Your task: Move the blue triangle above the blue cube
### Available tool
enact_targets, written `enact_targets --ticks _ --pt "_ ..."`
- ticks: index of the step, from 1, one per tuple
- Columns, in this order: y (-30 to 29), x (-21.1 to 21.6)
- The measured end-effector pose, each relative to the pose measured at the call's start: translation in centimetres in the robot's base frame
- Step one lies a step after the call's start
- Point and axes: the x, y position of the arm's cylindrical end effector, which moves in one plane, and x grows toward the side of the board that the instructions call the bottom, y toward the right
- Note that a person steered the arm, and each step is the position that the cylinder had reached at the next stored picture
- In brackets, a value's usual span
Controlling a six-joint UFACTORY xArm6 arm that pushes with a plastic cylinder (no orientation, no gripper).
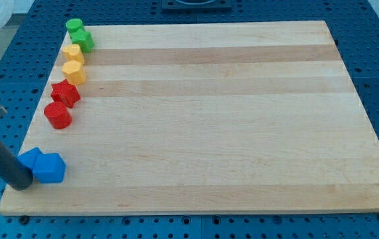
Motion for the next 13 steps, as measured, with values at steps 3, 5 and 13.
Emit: enact_targets --ticks 3,5,13 --pt "-2.4 -2.9" --pt "-3.0 -4.7" --pt "-1.2 -4.5"
